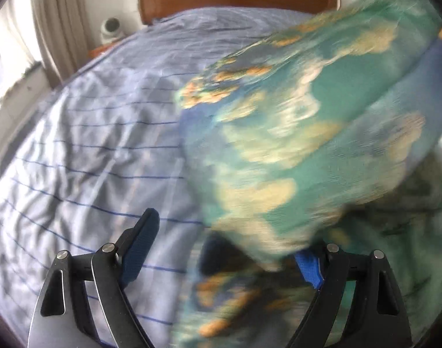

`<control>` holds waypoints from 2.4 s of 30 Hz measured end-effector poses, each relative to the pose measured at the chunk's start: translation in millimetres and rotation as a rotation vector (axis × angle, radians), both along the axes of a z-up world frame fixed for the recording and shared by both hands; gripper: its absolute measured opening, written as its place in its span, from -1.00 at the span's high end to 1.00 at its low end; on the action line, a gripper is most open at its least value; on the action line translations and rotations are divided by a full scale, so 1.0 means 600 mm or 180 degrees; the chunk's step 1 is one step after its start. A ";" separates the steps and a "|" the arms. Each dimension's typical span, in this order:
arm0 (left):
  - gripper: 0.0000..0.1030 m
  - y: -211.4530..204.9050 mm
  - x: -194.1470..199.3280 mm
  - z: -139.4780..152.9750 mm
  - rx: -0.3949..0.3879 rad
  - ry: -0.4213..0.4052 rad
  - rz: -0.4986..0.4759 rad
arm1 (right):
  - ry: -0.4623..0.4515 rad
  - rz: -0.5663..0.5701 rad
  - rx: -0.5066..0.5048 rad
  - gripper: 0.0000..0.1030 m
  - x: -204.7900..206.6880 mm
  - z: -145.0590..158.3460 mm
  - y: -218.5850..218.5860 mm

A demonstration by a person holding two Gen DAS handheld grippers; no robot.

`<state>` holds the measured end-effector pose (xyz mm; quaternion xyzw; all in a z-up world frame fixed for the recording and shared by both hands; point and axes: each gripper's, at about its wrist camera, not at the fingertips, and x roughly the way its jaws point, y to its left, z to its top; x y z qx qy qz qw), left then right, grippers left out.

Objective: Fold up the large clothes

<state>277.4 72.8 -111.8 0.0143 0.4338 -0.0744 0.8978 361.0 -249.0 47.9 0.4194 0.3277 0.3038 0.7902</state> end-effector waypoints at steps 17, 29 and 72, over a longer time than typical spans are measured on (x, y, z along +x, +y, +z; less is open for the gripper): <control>-0.50 0.057 0.050 -0.045 -0.0321 0.0378 0.0693 | 0.0185 -0.0240 -0.0192 0.88 -0.018 -0.086 -0.090; -0.50 0.087 0.046 -0.072 -0.0365 0.0623 0.0759 | 0.0738 0.0131 -0.1983 0.88 -0.023 -0.384 -0.059; -0.62 0.011 0.069 -0.045 0.0449 0.0505 0.0339 | 0.0802 0.0043 -0.2754 0.79 -0.054 -0.360 -0.074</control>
